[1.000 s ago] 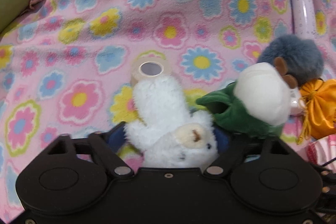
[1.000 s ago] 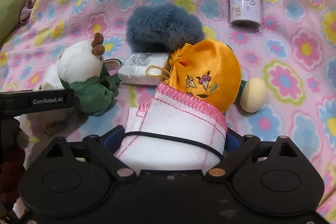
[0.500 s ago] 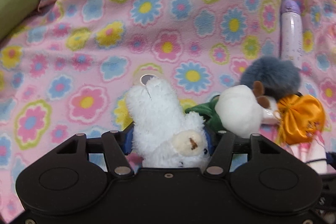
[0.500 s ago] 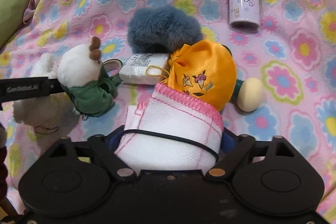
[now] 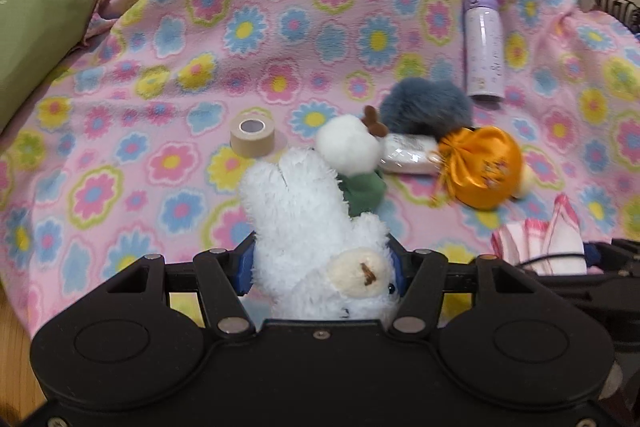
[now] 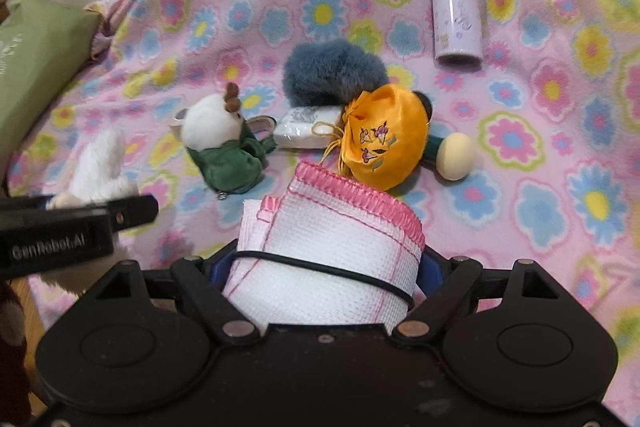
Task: Organize soft objects
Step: 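Carry the white plush and towel to the basket and open both tools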
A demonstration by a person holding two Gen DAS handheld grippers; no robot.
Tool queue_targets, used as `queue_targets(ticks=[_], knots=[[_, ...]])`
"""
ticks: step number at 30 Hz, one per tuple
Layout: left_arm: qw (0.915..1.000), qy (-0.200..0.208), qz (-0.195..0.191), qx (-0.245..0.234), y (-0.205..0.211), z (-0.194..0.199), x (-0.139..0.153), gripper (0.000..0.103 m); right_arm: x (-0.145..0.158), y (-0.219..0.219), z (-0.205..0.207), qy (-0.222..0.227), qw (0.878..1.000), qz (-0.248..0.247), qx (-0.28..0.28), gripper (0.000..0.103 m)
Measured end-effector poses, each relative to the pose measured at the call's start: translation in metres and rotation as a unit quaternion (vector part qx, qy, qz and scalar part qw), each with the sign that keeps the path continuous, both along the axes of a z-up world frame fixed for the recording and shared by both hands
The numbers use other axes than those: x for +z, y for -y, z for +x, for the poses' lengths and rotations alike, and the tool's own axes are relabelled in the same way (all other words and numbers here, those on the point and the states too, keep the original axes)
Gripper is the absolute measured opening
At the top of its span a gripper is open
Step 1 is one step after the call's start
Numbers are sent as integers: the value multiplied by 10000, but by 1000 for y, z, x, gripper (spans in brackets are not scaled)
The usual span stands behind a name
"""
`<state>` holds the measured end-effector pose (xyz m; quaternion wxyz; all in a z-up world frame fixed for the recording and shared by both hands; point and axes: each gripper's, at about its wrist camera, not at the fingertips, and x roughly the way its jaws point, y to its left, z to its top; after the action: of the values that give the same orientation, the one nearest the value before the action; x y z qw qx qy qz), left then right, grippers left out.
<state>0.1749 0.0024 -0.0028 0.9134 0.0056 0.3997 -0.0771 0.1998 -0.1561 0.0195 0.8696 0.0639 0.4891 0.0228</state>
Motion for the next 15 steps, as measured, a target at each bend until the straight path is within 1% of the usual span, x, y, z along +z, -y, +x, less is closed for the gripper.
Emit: queue_targets(ticks=[4, 8, 15], knots=[[9999, -16, -143, 60, 2, -31, 9, 57, 25, 5, -27, 248, 9997, -12, 53, 85], [9997, -36, -175, 140, 7, -61, 15, 57, 48, 11, -58, 470, 9988, 11, 114, 85], [9993, -168, -277, 194, 15, -102, 13, 57, 71, 15, -112, 685, 9974, -5, 201, 86]])
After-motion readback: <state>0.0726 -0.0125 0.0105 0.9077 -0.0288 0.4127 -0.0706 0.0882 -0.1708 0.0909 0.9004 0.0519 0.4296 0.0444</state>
